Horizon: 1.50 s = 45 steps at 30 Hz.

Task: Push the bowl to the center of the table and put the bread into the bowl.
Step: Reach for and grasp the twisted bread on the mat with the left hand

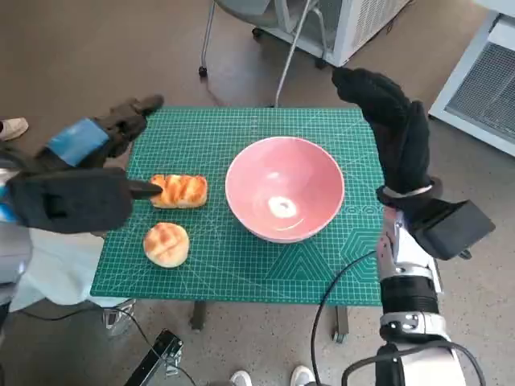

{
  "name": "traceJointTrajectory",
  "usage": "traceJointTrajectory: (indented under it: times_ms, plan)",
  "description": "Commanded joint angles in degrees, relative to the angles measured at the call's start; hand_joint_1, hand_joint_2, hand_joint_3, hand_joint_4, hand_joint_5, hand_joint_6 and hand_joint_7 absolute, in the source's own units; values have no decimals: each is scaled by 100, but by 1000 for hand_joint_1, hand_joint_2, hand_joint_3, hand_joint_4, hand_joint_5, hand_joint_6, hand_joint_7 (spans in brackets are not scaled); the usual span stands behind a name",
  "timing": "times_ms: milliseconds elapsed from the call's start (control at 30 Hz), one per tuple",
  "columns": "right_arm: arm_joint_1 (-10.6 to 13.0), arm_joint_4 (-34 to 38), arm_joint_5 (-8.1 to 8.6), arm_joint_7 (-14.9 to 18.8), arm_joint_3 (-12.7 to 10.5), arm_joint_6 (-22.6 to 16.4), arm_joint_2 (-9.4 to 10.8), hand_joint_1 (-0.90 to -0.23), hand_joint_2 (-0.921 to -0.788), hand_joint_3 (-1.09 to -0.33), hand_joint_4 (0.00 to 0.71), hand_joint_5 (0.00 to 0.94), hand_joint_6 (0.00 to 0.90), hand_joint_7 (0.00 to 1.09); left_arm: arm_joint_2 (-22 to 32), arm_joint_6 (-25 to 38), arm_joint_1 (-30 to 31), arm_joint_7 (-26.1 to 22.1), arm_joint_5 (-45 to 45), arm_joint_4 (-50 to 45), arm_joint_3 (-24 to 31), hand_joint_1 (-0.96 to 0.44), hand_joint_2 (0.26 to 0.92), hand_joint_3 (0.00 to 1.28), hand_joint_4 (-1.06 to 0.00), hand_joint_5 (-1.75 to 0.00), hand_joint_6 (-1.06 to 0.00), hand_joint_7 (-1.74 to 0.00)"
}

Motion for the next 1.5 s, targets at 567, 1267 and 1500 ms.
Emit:
traceJointTrajectory:
  times_ms: [567,1267,1500]
  plan:
    - [210,-51,67,-53,96,105,-32,-583,-921,-767,337,19,26,813,-712,-1420,-892,580,1418,2517,-1261,30,627,403,-39,-5,-175,-11]
    - [372,-215,89,-79,123,60,-17,-572,-921,-780,332,14,0,829,-1244,-1915,-1356,1477,2230,4465,-1878,-48,660,311,-49,0,-212,-9]
    - [454,-286,74,-130,133,47,17,-555,-921,-785,331,14,-1,830,-1438,-2017,-1460,1799,2386,5046,-2077,-53,676,278,-55,-2,-225,-9]
